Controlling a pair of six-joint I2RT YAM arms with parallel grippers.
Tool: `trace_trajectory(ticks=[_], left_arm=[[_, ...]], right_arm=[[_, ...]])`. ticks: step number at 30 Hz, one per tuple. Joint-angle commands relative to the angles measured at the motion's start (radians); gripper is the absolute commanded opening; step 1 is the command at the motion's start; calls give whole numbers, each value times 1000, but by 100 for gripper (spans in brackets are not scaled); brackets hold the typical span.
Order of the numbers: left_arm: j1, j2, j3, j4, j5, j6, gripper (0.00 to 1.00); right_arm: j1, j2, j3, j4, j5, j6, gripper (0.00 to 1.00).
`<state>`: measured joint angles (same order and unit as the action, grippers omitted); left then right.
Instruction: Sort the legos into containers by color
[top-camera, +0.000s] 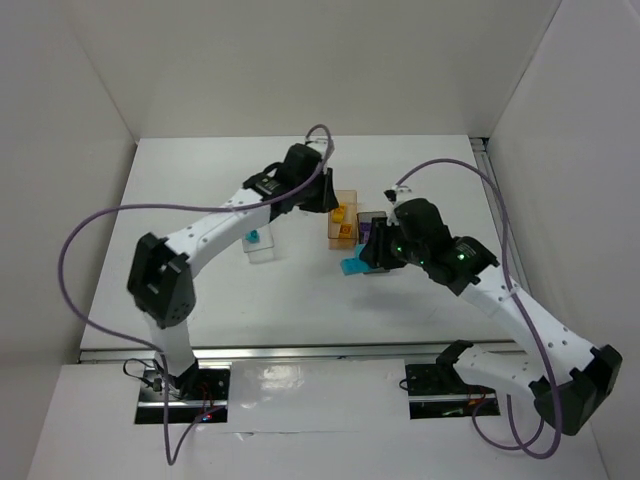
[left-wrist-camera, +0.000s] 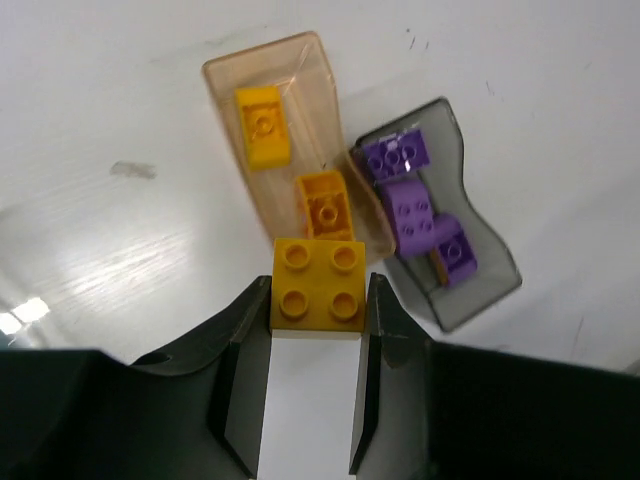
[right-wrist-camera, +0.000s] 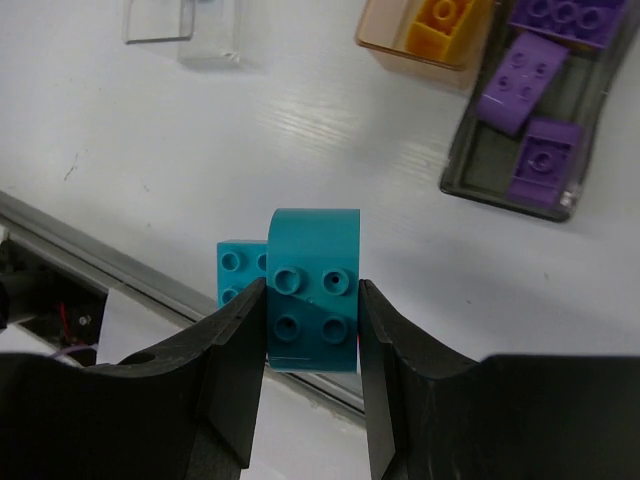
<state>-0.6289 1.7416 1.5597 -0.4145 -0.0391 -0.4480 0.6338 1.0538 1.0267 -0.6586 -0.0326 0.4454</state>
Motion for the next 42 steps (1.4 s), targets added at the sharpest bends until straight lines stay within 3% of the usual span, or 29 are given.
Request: trace_trajectory(ticks=[1, 8, 9, 10, 11, 15, 17, 20, 23, 26, 28, 33, 36, 42], left_arm=[[-15, 184, 182, -17, -65, -58, 0], [-25, 464, 537, -127, -99, -58, 0], [-25, 517, 571, -145, -108, -58, 4], [-25, 541, 601, -158, -108, -58, 15], [-25, 559, 649, -167, -91, -48, 39], [-25, 585, 683, -178, -67, -37, 74], [-25, 572, 674, -178, -56, -37, 80], [-25, 520, 616, -187, -85, -26, 81], [-25, 373, 483, -187, -104, -26, 77], [-25, 140, 239, -94, -66, 18, 74], [0, 11, 16, -9, 13, 43, 74], [15, -391, -416, 343, 411, 150, 80], [-32, -468, -472, 378, 504, 230, 85], [-175, -378, -383, 273, 398, 325, 91]], right_arm=[[-25, -87, 27, -140, 132, 36, 30], [-34, -160, 61, -226, 254, 94, 30], [-34, -160, 61, -226, 264, 95, 30], [-34, -160, 71, -236, 264, 95, 30], [-34, -160, 81, -236, 264, 95, 30], [-34, -149, 92, -236, 273, 95, 30], [-34, -149, 101, -236, 273, 95, 30], [-43, -140, 101, -224, 273, 95, 30], [-43, -127, 101, -172, 244, 85, 30], [-75, -88, 101, -110, 156, 53, 30], [-112, -69, 92, -76, 30, 30, 30], [-302, -37, 82, 7, -324, -31, 30], [-370, -14, 82, 34, -443, -42, 30], [-379, 17, 82, 57, -570, -53, 30]])
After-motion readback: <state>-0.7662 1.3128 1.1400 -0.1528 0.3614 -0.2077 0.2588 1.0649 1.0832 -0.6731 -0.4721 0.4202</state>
